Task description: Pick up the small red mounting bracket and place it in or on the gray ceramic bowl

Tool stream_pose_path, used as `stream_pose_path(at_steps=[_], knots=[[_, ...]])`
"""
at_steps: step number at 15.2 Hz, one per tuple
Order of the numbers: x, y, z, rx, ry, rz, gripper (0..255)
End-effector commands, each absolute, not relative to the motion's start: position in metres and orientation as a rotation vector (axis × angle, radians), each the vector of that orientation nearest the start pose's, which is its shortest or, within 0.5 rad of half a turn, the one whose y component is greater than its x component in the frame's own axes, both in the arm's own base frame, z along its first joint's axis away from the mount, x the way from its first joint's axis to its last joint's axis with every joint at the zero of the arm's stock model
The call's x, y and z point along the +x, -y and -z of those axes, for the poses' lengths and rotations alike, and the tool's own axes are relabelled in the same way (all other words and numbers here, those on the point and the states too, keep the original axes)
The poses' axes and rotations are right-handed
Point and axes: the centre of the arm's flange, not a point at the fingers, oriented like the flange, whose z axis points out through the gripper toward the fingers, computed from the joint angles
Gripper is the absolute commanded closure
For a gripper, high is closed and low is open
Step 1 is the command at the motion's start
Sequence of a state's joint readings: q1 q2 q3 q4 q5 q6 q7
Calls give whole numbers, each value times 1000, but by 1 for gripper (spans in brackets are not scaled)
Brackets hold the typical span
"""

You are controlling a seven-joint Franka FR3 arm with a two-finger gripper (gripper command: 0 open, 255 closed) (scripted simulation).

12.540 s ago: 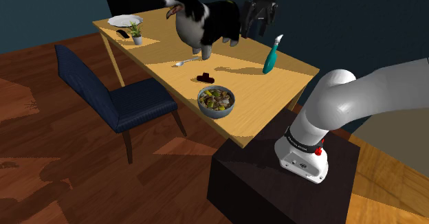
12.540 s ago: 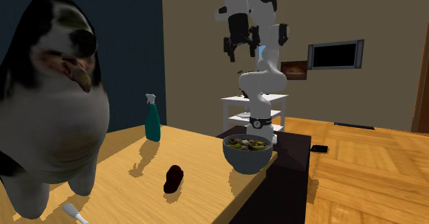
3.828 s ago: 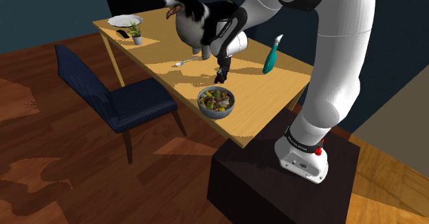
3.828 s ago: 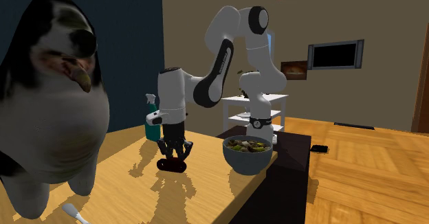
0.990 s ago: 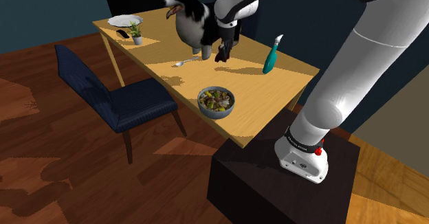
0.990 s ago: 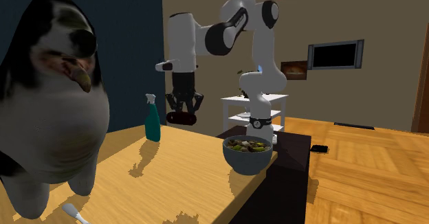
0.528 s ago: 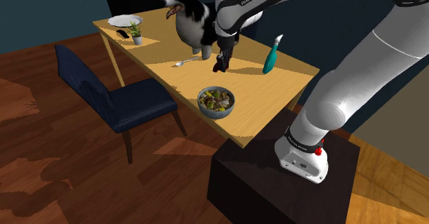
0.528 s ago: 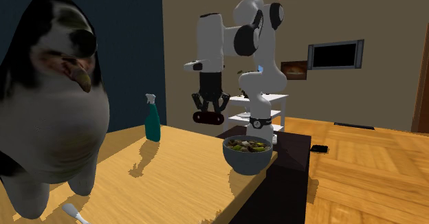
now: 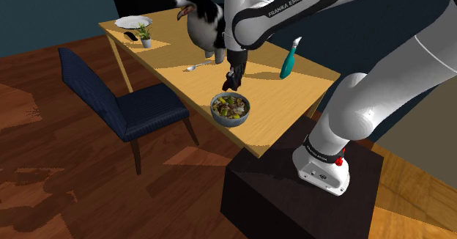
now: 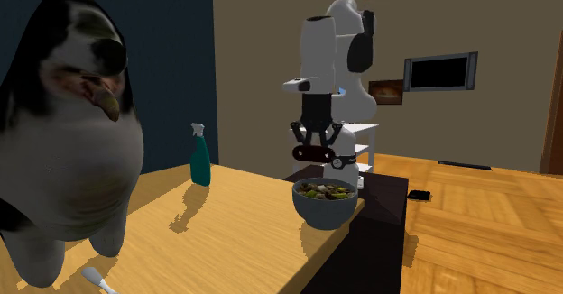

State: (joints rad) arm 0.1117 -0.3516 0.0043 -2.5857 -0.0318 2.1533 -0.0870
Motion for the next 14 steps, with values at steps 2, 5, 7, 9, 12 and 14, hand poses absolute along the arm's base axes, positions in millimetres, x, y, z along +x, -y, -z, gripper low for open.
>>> stream_pose_path(at_steps=[2,5,7,9,12,14], knots=[[384,-69,-366,-3149,346,-128,255],[384,-69,-351,-3149,346,-128,255],[384,-69,-340,-3149,346,-128,255],[384,-69,-330,-3149,346,-128,255],[384,-69,-314,-3149,346,-128,255],[384,-69,-300,-3149,346,-128,255]])
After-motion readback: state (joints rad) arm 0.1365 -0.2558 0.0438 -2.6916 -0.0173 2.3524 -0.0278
